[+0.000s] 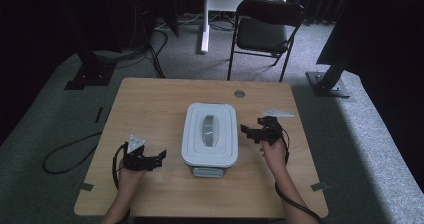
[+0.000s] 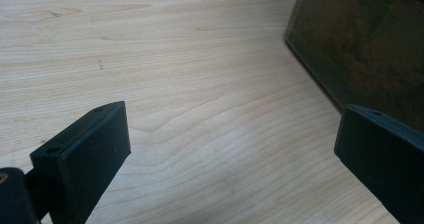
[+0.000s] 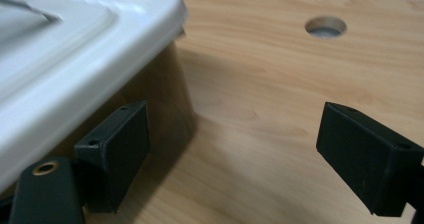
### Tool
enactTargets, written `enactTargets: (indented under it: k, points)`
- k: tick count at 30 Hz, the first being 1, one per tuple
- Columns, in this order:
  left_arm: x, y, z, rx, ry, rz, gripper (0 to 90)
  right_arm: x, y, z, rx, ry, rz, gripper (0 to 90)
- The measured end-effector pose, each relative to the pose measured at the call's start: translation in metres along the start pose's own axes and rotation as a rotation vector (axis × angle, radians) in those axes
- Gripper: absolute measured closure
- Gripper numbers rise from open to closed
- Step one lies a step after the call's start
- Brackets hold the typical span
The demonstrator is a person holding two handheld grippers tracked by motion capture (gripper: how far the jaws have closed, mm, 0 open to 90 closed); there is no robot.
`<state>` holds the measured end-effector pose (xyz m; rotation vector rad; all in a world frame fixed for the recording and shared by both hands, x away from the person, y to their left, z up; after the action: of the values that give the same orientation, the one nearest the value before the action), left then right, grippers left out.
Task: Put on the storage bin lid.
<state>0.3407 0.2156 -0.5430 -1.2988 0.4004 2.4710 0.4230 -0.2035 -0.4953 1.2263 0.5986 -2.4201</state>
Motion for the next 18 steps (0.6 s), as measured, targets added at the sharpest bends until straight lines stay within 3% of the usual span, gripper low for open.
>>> enactTargets:
  k: [8,18]
  points:
    - [0.002,-0.007,0.003,-0.009,-0.001,0.005,2.2,0.022,0.017,0.009,0.039,-0.005,-0.027,13.3]
    - [0.010,-0.029,0.014,-0.045,-0.003,0.044,2.2,0.050,0.035,0.020,0.083,-0.020,-0.048,13.3]
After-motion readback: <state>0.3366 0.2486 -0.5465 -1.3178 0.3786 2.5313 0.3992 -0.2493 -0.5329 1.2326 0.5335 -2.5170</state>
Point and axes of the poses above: each handheld gripper's, and its own axes: z roughly backward along the jaws, x roughly out of its underside, y roughly to its right, the point moved 3 cm from there along -z, roughly forward along the jaws, and after that the axes turned 1 degree about -z, right-handed, at the moved point
